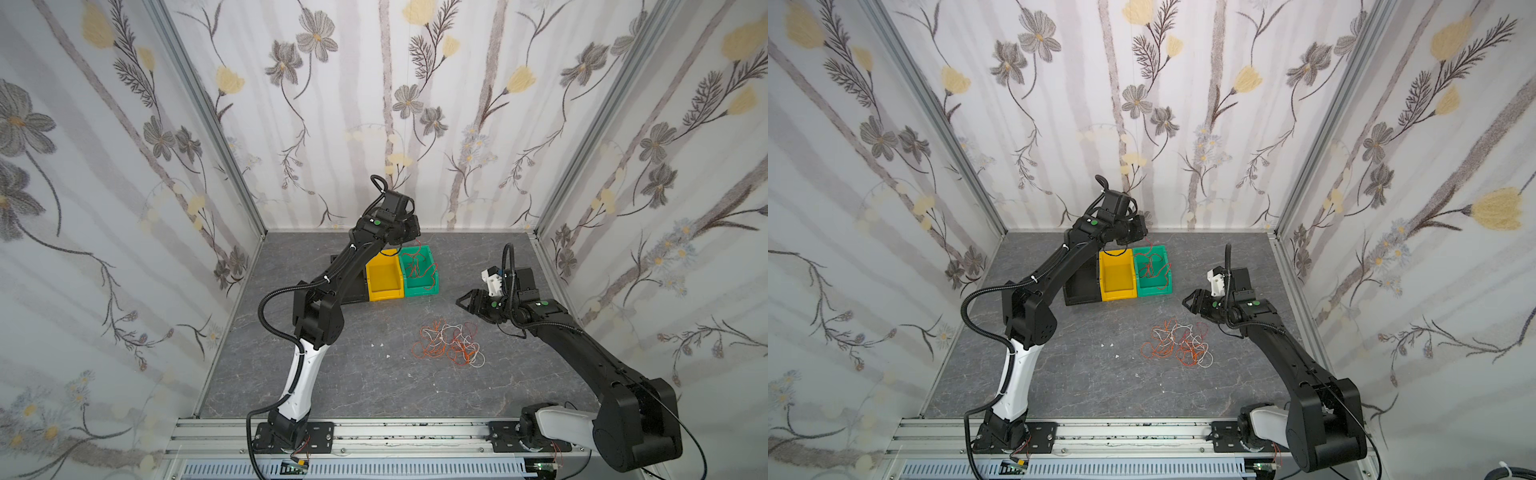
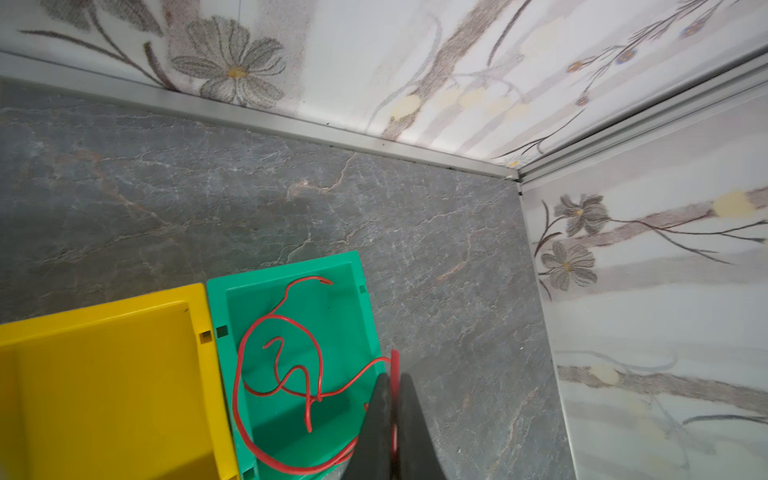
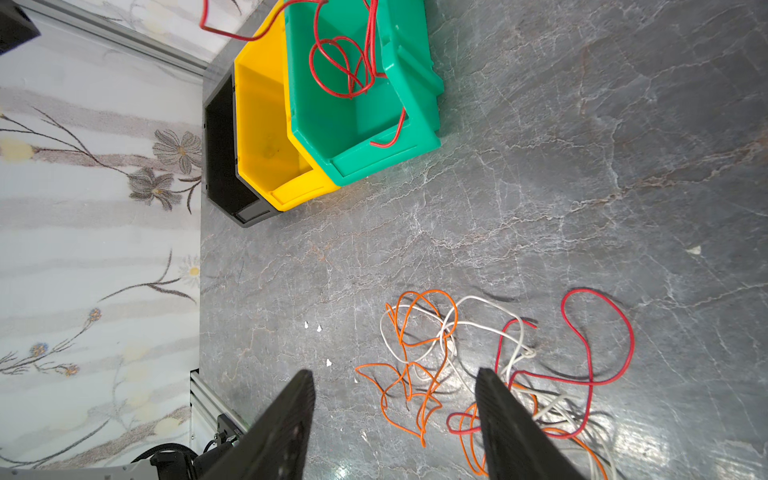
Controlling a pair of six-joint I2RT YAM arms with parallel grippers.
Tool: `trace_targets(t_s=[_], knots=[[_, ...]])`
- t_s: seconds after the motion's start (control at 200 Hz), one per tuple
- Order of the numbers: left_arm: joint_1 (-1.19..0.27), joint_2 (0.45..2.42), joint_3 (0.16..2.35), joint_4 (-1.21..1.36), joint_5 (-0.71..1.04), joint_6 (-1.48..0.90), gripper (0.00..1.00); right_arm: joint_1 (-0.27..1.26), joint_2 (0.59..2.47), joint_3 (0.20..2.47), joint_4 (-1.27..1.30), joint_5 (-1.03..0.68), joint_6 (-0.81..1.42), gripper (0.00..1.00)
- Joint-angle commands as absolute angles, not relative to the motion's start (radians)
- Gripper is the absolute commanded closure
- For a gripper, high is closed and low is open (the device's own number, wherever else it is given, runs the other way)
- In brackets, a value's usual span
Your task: Untangle the cables
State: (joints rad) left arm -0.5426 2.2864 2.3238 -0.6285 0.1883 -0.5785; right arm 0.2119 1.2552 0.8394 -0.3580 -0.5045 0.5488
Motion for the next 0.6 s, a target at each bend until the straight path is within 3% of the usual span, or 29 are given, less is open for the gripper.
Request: trace_targets(t_s=[0.0, 0.595], knots=[[-0.547, 2.318, 2.339, -0.68, 0.133, -0.556, 0.99, 0.21, 1.262, 0.832, -0.312, -0.531, 0.551, 0.37], [-0.589, 2.561, 2.505, -0.742, 0.179, -0.615, 1.0, 0.21, 1.293, 0.808, -0.279, -0.557, 0.559, 0.37]])
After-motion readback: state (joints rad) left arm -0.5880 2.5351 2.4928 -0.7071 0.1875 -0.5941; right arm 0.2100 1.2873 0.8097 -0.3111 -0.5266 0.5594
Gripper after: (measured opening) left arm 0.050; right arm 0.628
